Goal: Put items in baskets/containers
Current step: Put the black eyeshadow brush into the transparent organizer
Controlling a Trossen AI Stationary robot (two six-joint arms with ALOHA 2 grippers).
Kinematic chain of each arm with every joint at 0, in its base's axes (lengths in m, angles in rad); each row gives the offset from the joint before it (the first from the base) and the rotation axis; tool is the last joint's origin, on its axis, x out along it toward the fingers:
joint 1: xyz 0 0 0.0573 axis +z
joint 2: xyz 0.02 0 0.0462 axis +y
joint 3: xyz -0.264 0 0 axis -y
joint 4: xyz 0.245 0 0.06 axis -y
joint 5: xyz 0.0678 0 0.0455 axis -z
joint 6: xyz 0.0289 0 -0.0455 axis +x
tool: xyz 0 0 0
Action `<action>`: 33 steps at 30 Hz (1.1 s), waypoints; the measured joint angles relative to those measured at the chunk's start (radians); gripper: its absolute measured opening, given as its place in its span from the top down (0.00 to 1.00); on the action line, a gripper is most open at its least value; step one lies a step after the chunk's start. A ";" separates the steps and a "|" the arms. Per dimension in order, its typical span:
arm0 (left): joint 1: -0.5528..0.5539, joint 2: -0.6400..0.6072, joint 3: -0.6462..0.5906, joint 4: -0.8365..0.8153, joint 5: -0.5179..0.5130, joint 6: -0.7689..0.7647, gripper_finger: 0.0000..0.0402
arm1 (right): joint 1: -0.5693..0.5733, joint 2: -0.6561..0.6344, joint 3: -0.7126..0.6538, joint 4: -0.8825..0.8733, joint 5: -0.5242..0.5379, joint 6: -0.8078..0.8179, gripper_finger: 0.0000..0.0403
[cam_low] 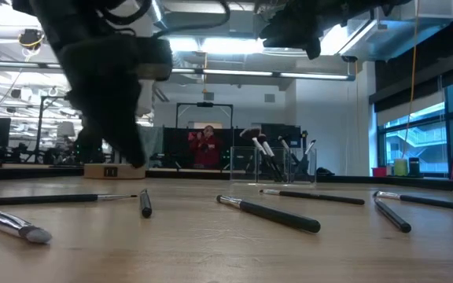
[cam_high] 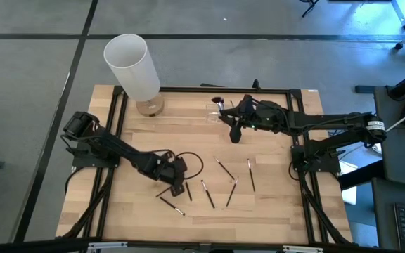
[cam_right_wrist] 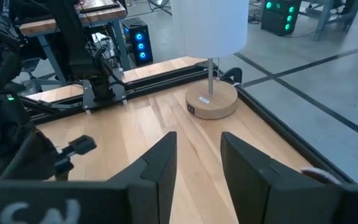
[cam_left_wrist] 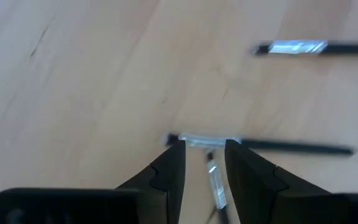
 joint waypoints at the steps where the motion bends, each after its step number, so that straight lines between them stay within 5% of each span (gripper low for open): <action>1: 0.004 0.000 0.000 0.014 0.006 0.002 0.73 | 0.000 0.000 0.003 0.001 0.000 -0.003 0.69; 7: 0.022 0.000 0.000 0.010 -0.002 0.041 0.73 | -0.001 0.000 0.005 -0.018 0.000 -0.022 0.69; 14: 0.047 -0.001 0.000 -0.022 -0.146 0.116 0.74 | -0.006 0.000 0.005 -0.097 -0.009 0.050 0.69; 22: 0.081 -0.006 0.000 -0.134 -0.338 0.174 0.74 | 0.095 0.072 0.006 -0.220 0.003 0.287 0.69; 27: 0.088 -0.006 -0.024 -0.162 -0.389 0.174 0.75 | 0.171 0.151 0.007 -0.503 0.082 0.559 0.69; 33: 0.058 -0.031 -0.127 -0.162 -0.405 0.123 0.75 | 0.227 0.236 0.006 -0.605 -0.019 0.818 0.69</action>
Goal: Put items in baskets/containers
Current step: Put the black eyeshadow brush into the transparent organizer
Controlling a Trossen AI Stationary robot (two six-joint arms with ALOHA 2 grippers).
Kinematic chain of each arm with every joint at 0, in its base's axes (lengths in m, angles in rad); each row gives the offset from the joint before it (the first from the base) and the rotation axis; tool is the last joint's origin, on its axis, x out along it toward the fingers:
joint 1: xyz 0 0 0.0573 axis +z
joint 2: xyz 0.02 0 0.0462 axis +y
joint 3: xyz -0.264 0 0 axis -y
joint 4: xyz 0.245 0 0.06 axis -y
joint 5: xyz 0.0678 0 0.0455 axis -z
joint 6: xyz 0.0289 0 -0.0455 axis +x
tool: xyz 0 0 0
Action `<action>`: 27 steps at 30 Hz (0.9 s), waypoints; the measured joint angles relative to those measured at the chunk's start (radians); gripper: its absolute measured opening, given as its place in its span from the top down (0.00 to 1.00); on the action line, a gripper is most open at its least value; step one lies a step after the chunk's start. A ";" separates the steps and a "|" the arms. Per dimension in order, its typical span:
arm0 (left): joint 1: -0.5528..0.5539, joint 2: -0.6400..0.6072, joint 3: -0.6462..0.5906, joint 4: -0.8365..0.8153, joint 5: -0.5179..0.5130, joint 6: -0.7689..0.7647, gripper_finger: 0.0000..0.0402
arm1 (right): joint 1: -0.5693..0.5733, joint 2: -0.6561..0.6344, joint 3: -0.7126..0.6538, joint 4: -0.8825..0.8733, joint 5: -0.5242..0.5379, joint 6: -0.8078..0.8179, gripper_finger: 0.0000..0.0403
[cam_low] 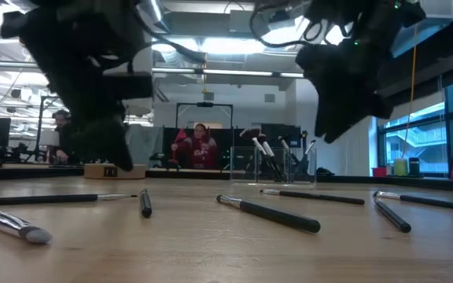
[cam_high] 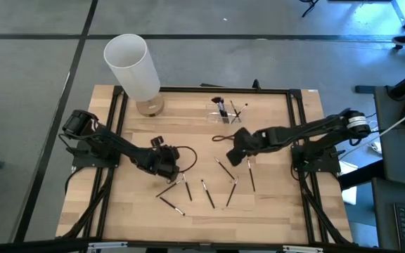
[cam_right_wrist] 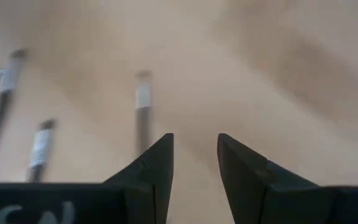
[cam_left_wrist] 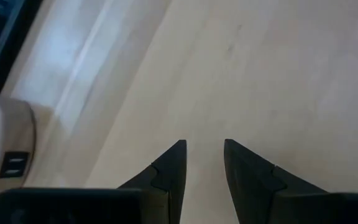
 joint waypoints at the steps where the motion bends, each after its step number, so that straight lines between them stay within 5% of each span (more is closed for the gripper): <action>1: 0.000 -0.017 -0.015 0.003 -0.007 -0.002 0.75 | 0.011 0.017 0.000 0.049 -0.019 0.005 0.69; 7: 0.028 -0.176 -0.061 0.021 -0.056 -0.002 0.75 | 0.060 0.182 0.076 0.362 -0.059 -0.033 0.69; 17: -0.007 -0.324 -0.248 0.314 -0.067 -0.005 0.75 | 0.109 0.569 0.538 0.289 -0.028 -0.147 0.69; 27: -0.012 -0.327 -0.267 0.251 -0.074 -0.030 0.75 | 0.148 0.886 0.908 0.017 0.038 -0.140 0.69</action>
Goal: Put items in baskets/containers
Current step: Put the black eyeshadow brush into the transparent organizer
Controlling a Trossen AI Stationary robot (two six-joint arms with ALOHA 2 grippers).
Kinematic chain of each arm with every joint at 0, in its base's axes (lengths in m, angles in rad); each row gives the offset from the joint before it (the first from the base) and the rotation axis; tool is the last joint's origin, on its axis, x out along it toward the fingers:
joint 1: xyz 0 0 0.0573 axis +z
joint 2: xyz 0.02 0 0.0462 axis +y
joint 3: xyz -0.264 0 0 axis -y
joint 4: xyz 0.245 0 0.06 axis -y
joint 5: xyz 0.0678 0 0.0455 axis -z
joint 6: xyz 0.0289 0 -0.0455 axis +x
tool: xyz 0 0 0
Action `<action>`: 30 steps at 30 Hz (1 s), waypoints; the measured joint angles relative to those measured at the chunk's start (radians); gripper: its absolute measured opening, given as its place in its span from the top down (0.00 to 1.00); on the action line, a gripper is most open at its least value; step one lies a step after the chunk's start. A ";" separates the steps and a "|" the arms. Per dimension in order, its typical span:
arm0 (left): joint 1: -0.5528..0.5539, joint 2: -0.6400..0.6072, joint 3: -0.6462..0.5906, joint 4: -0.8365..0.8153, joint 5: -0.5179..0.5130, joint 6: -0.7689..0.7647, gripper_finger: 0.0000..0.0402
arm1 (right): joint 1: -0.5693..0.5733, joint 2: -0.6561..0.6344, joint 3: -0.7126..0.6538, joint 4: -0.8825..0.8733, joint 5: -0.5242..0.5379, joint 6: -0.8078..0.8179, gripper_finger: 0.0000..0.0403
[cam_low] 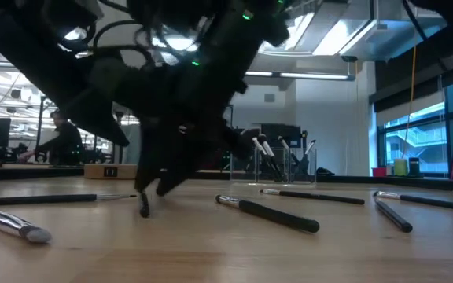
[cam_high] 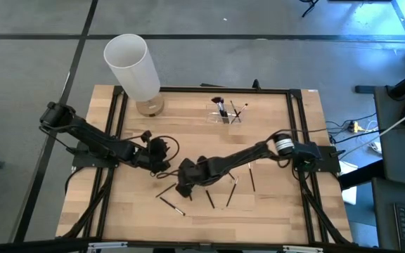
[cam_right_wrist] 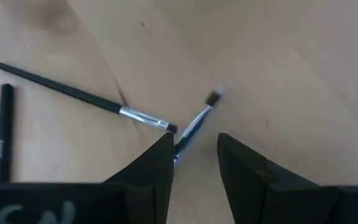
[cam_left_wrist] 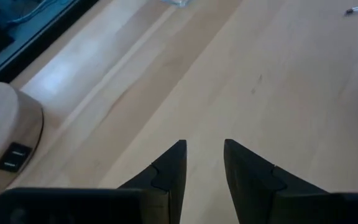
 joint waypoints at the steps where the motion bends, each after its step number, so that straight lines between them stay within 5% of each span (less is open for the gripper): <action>1: -0.005 0.001 0.000 -0.001 0.001 -0.003 0.75 | 0.002 0.015 0.023 -0.014 -0.005 -0.003 0.69; 16: -0.014 0.003 0.000 -0.009 0.009 -0.043 0.75 | 0.018 0.068 0.098 -0.201 0.040 -0.082 0.71; 30: -0.014 0.003 0.000 -0.017 0.017 -0.043 0.75 | -0.016 0.067 0.095 -0.298 -0.035 -0.154 0.97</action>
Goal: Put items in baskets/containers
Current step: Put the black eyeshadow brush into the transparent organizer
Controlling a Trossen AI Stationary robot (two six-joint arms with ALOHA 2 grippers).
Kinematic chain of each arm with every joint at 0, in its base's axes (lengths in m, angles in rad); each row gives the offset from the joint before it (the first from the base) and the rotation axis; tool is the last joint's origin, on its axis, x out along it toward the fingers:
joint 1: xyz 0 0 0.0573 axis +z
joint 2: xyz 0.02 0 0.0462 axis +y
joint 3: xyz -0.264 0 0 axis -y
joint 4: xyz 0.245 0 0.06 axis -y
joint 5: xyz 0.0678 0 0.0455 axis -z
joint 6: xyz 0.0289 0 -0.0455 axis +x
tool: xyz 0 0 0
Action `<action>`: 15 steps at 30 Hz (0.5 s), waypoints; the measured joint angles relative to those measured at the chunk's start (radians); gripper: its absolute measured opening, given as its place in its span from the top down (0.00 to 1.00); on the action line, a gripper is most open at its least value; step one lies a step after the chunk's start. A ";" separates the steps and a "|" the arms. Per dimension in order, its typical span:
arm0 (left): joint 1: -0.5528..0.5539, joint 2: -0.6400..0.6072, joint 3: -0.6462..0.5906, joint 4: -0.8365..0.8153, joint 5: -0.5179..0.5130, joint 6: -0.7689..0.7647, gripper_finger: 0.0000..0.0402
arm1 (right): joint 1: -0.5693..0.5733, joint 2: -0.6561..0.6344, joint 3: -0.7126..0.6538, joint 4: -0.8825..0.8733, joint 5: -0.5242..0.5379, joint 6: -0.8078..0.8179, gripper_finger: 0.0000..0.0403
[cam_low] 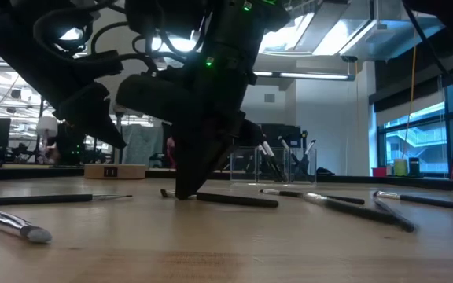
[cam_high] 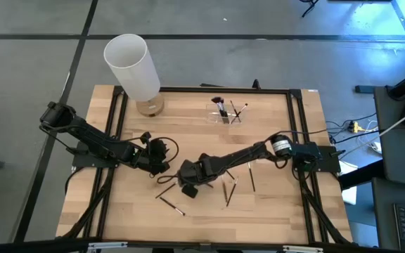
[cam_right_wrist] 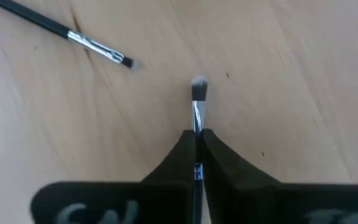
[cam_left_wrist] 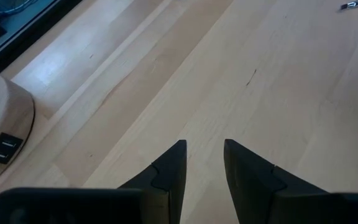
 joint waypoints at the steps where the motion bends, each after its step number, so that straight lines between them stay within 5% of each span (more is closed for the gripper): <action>1: 0.000 0.000 0.000 0.000 0.000 0.000 0.75 | -0.004 0.000 0.000 -0.003 -0.013 -0.005 0.97; 15: 0.000 0.000 0.000 -0.004 0.005 0.000 0.75 | -0.012 -0.038 -0.005 -0.003 -0.027 -0.071 0.96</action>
